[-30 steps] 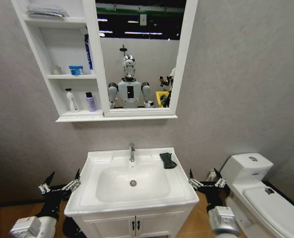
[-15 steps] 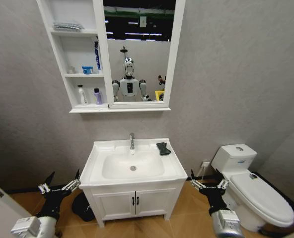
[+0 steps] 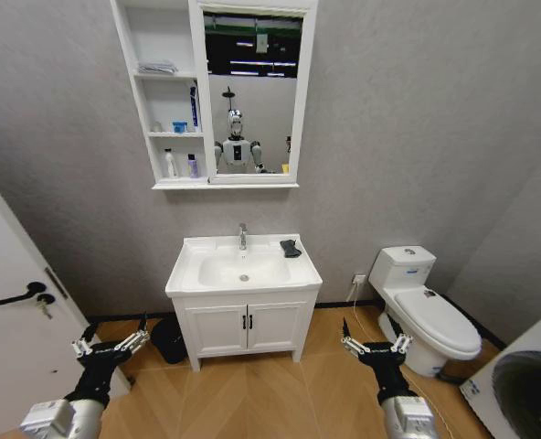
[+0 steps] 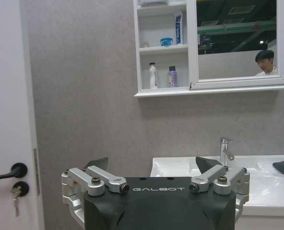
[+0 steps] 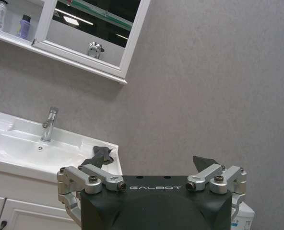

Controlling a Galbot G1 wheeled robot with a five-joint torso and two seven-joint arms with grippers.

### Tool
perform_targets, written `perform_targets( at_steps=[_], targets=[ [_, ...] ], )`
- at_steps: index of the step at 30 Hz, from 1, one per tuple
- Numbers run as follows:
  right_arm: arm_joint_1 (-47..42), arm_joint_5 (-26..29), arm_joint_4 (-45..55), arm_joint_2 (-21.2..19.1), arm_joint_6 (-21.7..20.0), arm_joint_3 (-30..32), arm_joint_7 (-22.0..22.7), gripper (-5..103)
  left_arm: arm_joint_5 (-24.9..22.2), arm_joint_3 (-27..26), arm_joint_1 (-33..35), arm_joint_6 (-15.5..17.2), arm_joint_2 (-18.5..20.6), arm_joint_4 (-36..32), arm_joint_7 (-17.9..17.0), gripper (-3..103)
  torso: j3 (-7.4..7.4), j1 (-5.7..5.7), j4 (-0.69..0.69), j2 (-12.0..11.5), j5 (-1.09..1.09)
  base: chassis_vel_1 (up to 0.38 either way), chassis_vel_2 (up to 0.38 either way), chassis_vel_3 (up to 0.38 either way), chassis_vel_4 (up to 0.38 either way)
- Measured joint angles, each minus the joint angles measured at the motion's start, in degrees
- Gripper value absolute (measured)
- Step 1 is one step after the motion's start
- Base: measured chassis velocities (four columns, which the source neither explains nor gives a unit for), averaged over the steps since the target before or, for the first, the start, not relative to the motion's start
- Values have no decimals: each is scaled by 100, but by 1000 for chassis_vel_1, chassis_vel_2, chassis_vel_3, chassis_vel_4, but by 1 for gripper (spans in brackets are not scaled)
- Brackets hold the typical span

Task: Move facial cleanser and shampoo from washbasin to cabinet, then wipe washbasin with towel.

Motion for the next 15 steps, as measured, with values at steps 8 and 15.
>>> perform_targets(
  at_steps=[8, 15],
  targets=[
    [49, -135, -247, 41, 105, -115, -41, 100, 0, -1, 2, 0, 0, -1, 0, 100, 0, -4, 0, 2, 12, 303, -299, -298, 284],
    [266, -74, -481, 93, 230, -69, -56, 100, 0, -1, 0, 0, 0, -2, 0, 100, 1, 0, 1, 0, 9, 96, -109, -92, 110]
  ],
)
